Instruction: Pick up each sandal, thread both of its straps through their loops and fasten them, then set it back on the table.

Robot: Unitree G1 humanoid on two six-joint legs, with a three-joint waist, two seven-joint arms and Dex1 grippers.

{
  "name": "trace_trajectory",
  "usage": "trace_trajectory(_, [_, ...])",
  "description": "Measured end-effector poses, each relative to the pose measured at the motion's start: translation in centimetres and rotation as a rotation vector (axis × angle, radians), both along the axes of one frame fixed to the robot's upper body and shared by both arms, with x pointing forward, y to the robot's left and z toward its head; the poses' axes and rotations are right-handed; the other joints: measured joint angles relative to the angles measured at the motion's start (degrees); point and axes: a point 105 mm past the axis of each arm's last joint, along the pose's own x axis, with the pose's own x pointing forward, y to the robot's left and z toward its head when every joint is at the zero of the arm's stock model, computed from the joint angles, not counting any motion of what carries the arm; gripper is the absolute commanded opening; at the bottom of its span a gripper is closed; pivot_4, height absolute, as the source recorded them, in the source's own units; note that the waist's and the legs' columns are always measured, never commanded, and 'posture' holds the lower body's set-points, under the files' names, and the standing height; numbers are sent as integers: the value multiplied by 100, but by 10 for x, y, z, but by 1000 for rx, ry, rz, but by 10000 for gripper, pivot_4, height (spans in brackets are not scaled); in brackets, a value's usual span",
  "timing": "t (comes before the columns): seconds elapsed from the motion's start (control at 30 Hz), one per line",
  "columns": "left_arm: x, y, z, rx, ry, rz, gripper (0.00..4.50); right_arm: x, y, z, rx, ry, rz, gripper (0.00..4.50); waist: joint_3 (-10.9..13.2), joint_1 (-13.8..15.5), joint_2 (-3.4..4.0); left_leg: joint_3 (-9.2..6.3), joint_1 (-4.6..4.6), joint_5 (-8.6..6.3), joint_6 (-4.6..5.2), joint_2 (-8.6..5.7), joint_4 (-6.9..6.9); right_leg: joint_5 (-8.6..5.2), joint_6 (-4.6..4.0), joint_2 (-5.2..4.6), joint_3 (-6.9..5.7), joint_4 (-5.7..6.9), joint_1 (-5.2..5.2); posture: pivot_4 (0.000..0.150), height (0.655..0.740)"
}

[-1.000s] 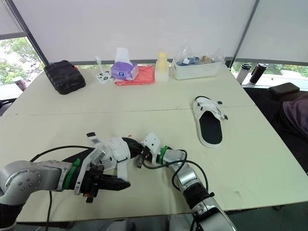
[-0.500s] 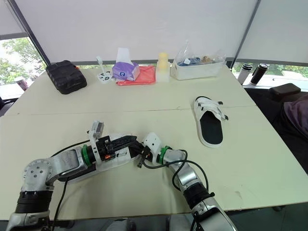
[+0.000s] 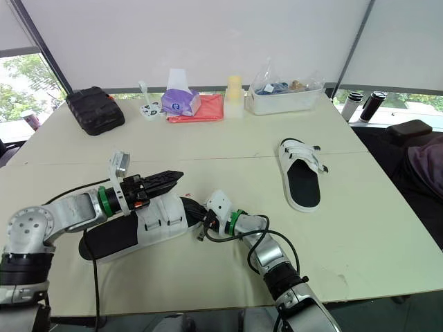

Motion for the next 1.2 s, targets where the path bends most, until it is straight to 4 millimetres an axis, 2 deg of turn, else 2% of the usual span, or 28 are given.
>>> trace_trajectory(0.17, [22, 23, 39, 274, -268, 25, 39095, 0, 2, 0, -1, -1, 6, 0, 2, -17, 3, 9, 1, 1, -2, 6, -8, 1, -5, 13, 4, -1, -5, 1500, 7400])
trace_trajectory(0.23, [27, 28, 47, 366, -365, 14, 39095, -1, 2, 0, -1, 0, 7, 0, 4, -18, 21, 13, 2, 1, -2, 6, -10, 0, -7, 12, 8, -2, -7, 1500, 7400])
trace_trajectory(0.37, [24, 30, 28, 533, -405, -102, 39095, -1, 3, 1, 1, -1, 9, 0, 7, -24, 22, 13, -5, 1, -1, 16, -10, 3, -9, 20, 10, 0, -19, 1500, 7400])
trace_trajectory(0.47, [12, 32, 16, 620, -420, -219, 39095, -1, 4, 1, 2, -2, 11, 0, 9, -25, 25, 15, -8, 1, 0, 25, -15, 4, -12, 25, 14, 0, -26, 1500, 7400])
trace_trajectory(0.6, [-9, 26, 8, 674, -501, -340, 39095, -1, 3, 1, 2, -2, 9, 0, 14, -19, 32, 17, -8, 0, 0, 36, -15, -4, -32, 24, 22, 0, -27, 1500, 7400])
trace_trajectory(0.73, [-22, 30, -5, 868, -630, -414, 39095, -1, 3, 0, 1, -1, 8, 0, 20, -2, 41, 17, -7, 0, 1, 42, -16, -6, -36, 25, 23, -1, -29, 1500, 7400])
trace_trajectory(0.93, [-41, 27, -6, 1115, -1055, -571, 39095, -1, 1, 1, -5, -2, 19, 0, 20, 46, 39, 31, -8, 0, 2, 58, -18, -8, -49, 16, 33, -2, -34, 1500, 7400])
trace_trajectory(1.03, [-59, 27, -12, 1161, -1212, -680, 39095, 0, 0, 1, -11, -4, 25, 0, 20, 59, 41, 36, -7, -2, 6, 64, -20, -9, -52, 15, 36, -2, -35, 1500, 7400])
trace_trajectory(1.2, [-77, 17, -24, 1202, -1454, -760, 39095, 1, 0, 0, -15, -5, 29, 0, 19, 88, 41, 44, -3, -2, 9, 72, -19, -7, -56, 18, 40, -2, -33, 1500, 7400])
